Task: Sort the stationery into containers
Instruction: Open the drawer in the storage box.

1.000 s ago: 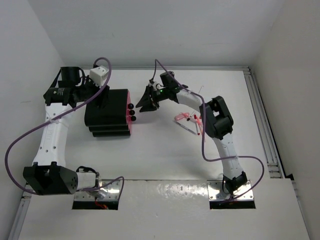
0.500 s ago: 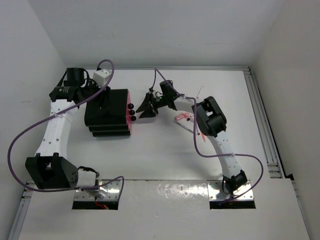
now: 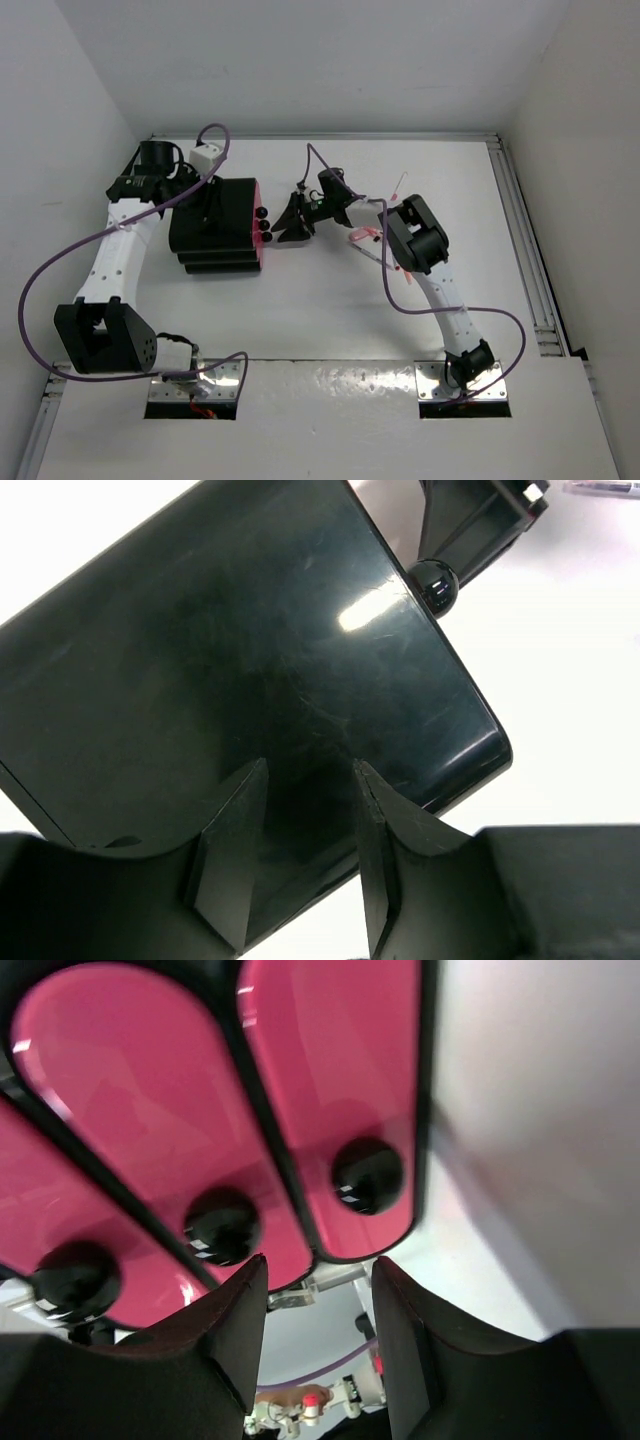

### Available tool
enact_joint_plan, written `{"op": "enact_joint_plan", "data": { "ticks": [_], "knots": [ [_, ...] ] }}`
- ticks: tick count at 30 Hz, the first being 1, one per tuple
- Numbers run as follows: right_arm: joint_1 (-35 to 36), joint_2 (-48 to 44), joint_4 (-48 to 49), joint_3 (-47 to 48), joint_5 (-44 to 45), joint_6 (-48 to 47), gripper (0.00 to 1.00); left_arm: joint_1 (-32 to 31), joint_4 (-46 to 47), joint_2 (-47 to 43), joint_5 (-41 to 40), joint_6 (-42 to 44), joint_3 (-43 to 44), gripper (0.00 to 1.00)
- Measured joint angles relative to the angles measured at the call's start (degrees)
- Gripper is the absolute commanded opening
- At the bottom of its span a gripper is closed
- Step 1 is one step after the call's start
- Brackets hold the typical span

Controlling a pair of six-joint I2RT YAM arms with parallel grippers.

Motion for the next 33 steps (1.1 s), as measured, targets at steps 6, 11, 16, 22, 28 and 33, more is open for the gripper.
{"op": "enact_joint_plan", "data": {
  "ticks": [6, 11, 16, 22, 28, 33],
  "knots": [
    [0.04, 2.45, 0.33, 0.04, 0.87, -0.09, 0.44, 0.00, 0.07, 0.26, 0.00, -0.02, -0.17, 0.44],
    [0.61, 4.17, 1.64, 2.14, 1.46, -0.17, 0.43, 0.00, 0.20, 0.42, -0.02, -0.02, -0.83, 0.44],
    [1.62, 5.64, 3.13, 4.02, 2.36, 0.11, 0.41, 0.00, 0.22, 0.44, -0.02, 0.00, -1.25, 0.44],
    [2.19, 6.16, 3.61, 4.61, 3.89, 0.61, 0.37, -0.02, 0.31, 0.44, -0.02, 0.00, -1.55, 0.44],
    [2.21, 6.32, 3.21, 4.98, 3.87, 0.83, 0.25, -0.07, 0.81, 0.44, -0.42, -0.04, -2.19, 0.44],
    [2.08, 6.29, 2.49, 4.98, 3.87, -0.33, 0.04, 0.11, 1.55, 0.44, -1.20, -0.70, -2.38, 0.44]
  ]
}}
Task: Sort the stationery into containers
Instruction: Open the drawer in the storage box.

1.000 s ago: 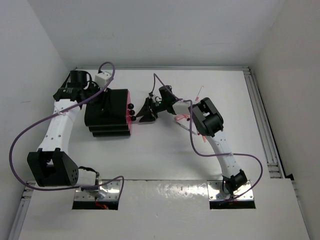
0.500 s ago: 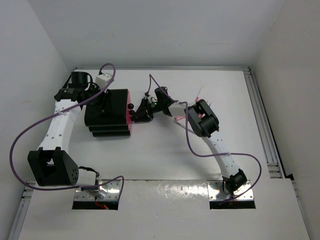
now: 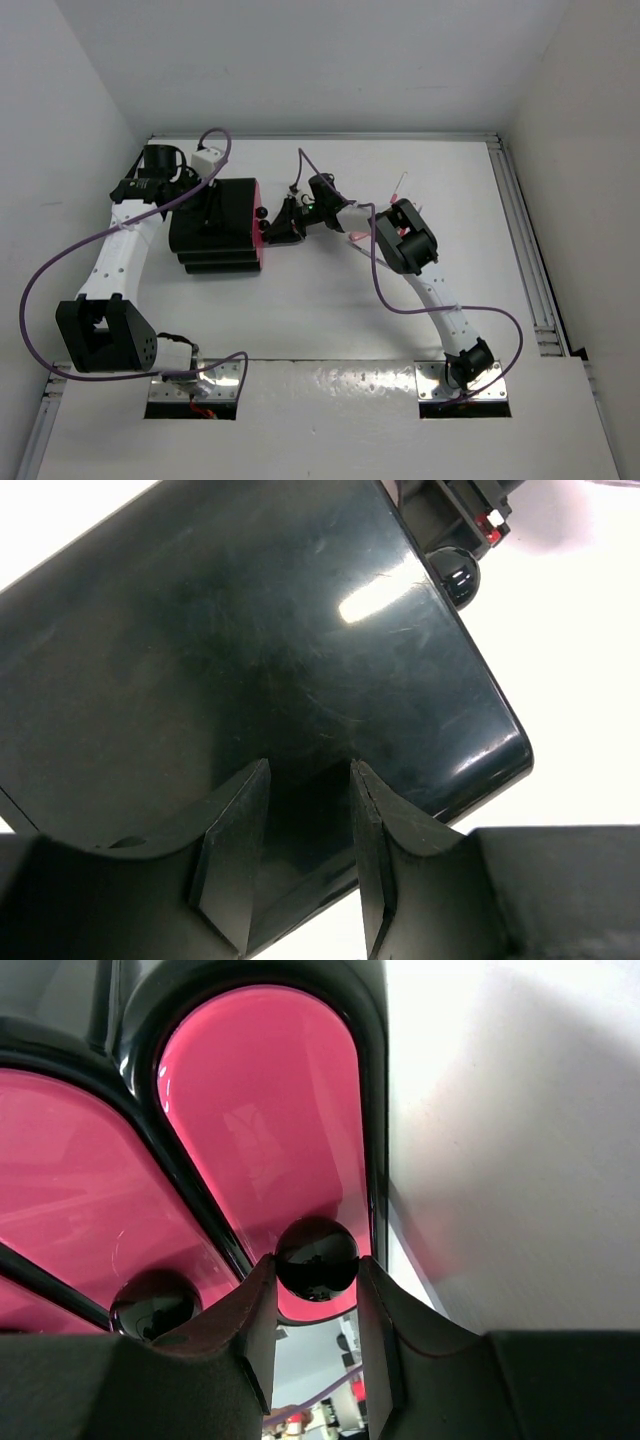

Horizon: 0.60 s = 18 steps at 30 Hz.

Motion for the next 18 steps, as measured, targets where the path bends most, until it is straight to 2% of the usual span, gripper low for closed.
{"op": "enact_joint_plan", "data": {
  "ticks": [2, 18],
  "knots": [
    [-0.37, -0.17, -0.39, -0.15, 0.07, -0.98, 0.00, 0.17, 0.00, 0.02, -0.33, -0.17, 0.00, 0.44],
    [-6.29, -8.76, -10.49, -10.49, 0.70, -13.27, 0.00, 0.59, 3.50, 0.79, -5.77, -0.59, -0.26, 0.45]
  ]
}}
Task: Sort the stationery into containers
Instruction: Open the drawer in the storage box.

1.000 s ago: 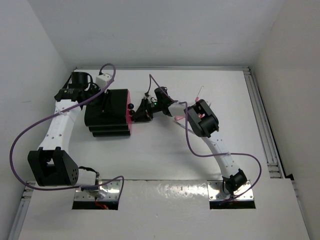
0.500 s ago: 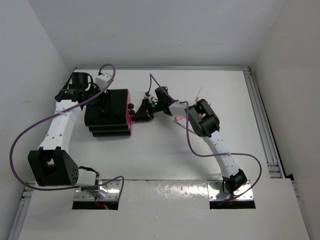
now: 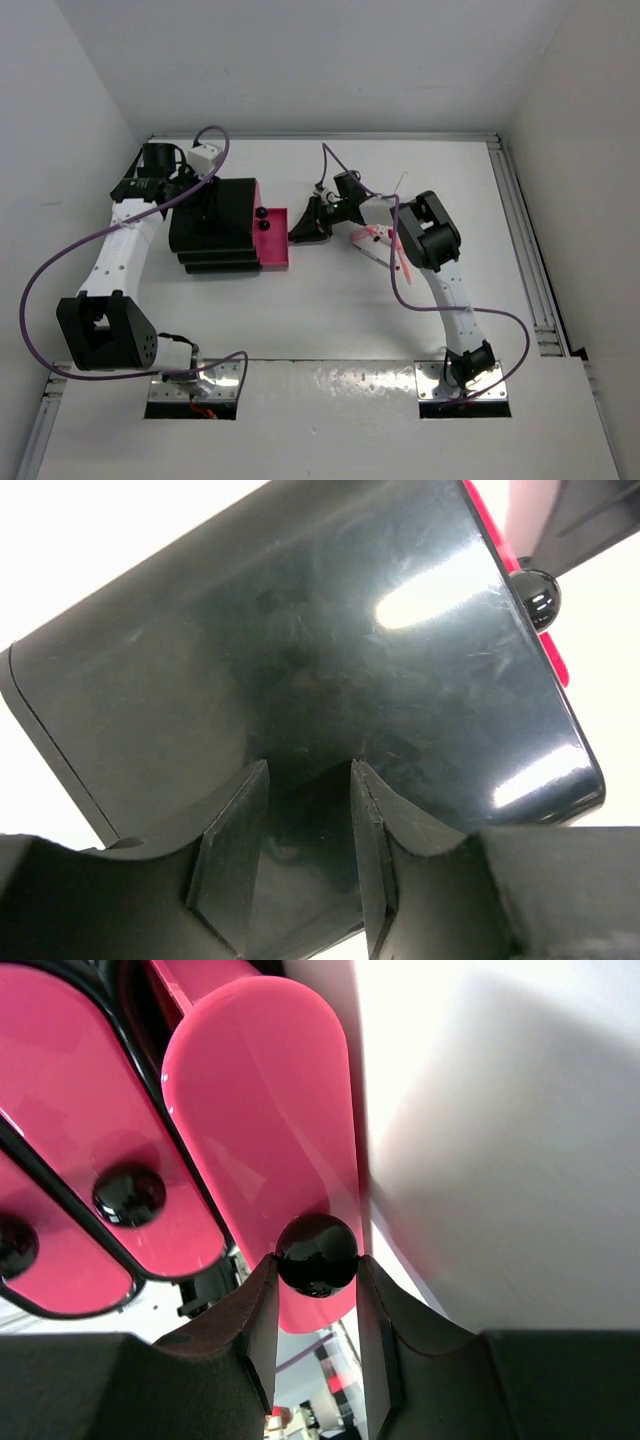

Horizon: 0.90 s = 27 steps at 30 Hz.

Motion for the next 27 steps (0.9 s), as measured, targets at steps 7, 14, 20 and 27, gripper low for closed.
{"op": "enact_joint_plan", "data": {
  "ticks": [7, 14, 20, 27],
  "knots": [
    [-2.91, -3.43, -5.09, -4.92, 0.00, -5.01, 0.00, 0.00, 0.35, 0.15, -0.33, 0.02, 0.00, 0.46],
    [-5.60, -5.46, -9.38, -6.75, 0.11, -9.18, 0.29, 0.00, 0.76, 0.35, -0.33, 0.00, 0.02, 0.47],
    [-6.67, -6.12, -13.81, -5.49, 0.46, -12.11, 0.58, 0.02, 1.51, 0.59, -0.31, -0.02, 0.02, 0.56],
    [-8.00, -8.85, -19.56, -4.44, 3.06, -15.12, 0.50, 0.00, 0.31, 1.14, 0.13, -0.17, 1.25, 0.61]
  ]
}}
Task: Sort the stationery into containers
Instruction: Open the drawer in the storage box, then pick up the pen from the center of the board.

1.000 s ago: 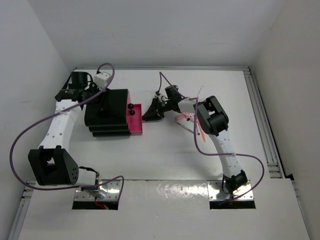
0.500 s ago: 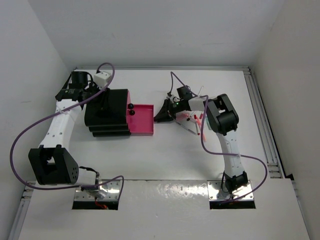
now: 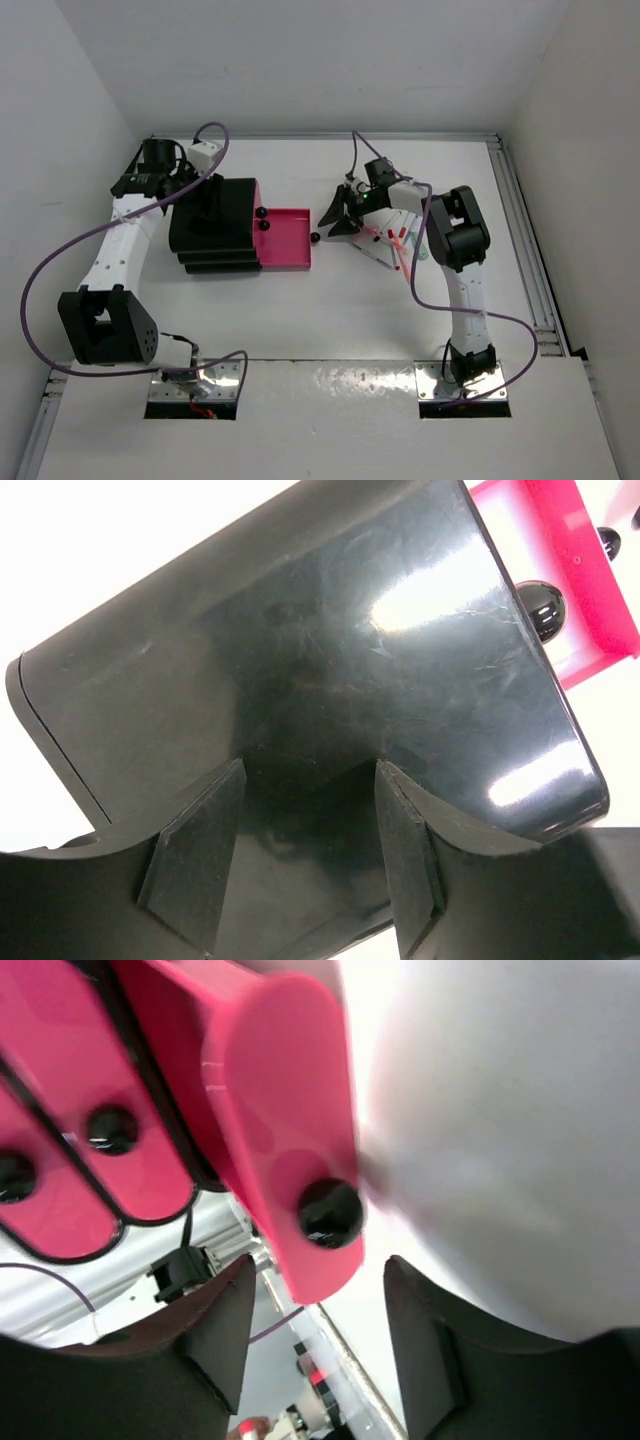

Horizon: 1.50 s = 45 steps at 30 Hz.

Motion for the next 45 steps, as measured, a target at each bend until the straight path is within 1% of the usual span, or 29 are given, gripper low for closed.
{"op": "enact_joint_plan", "data": {
  "ticks": [1, 4, 6, 7, 10, 12, 14, 17, 20, 23, 26, 32, 35, 37, 45],
  "knots": [
    [-0.44, -0.57, -1.11, 0.85, 0.17, -0.66, 0.45, -0.07, -0.50, 0.33, 0.02, 0.00, 0.50, 0.61],
    [-1.99, -3.43, -5.42, 4.02, 1.31, -3.65, 0.38, -0.42, -1.88, 0.98, 0.04, 0.04, 2.32, 0.61],
    [-3.21, -5.75, -9.75, 7.52, 2.97, -7.50, 0.35, -0.74, -2.43, 0.98, 0.07, 0.20, 3.74, 0.62],
    [-3.80, -6.93, -11.85, 9.27, 3.78, -10.05, 0.31, -1.05, -2.43, 0.90, 0.07, 0.26, 4.63, 0.62],
    [-5.55, -11.72, -18.53, 13.31, 9.20, -18.82, 0.27, -1.84, -2.21, 0.09, 0.07, 0.57, 6.47, 0.64],
    [-6.69, -15.21, -22.40, 13.49, 13.84, -23.65, 0.26, -2.67, -2.12, -1.03, -0.20, 0.66, 6.97, 0.66],
    [-8.24, -19.41, -24.98, 10.60, 18.73, -27.23, 0.24, -3.65, -2.10, -2.19, -0.68, 0.63, 7.04, 0.67],
    [-10.95, -26.34, -28.02, 1.95, 26.08, -30.56, 0.19, -5.16, -1.64, -4.24, -1.55, 0.48, 6.67, 0.70],
    [-13.64, -29.70, -30.84, -3.78, 33.46, -32.15, 0.16, -5.55, -0.70, -6.54, -2.32, 0.11, 5.29, 0.75],
    [-15.76, -29.66, -32.17, -5.51, 38.97, -32.20, 0.13, -5.57, -0.37, -8.11, -3.17, -0.39, 3.82, 0.76],
    [-16.81, -29.24, -32.39, -5.20, 42.05, -31.82, 0.13, -5.57, -0.31, -8.31, -3.65, -0.96, 3.39, 0.77],
    [-17.35, -22.86, -32.50, 0.83, 45.64, -29.29, 0.16, -5.57, 0.39, -8.28, -5.77, -2.19, 3.13, 0.78],
    [-16.94, -18.99, -32.04, 3.52, 46.71, -28.30, 0.23, -5.57, 0.46, -8.26, -6.56, -2.78, 2.97, 0.79],
    [-16.44, -16.92, -31.93, 4.98, 47.30, -28.35, 0.25, -5.57, 0.44, -8.26, -7.04, -2.95, 2.91, 0.79],
    [-13.66, -9.97, -33.18, 14.49, 51.30, -28.30, 0.26, -5.55, 0.48, -8.24, -9.03, -3.06, 2.78, 0.79]
  ]
}}
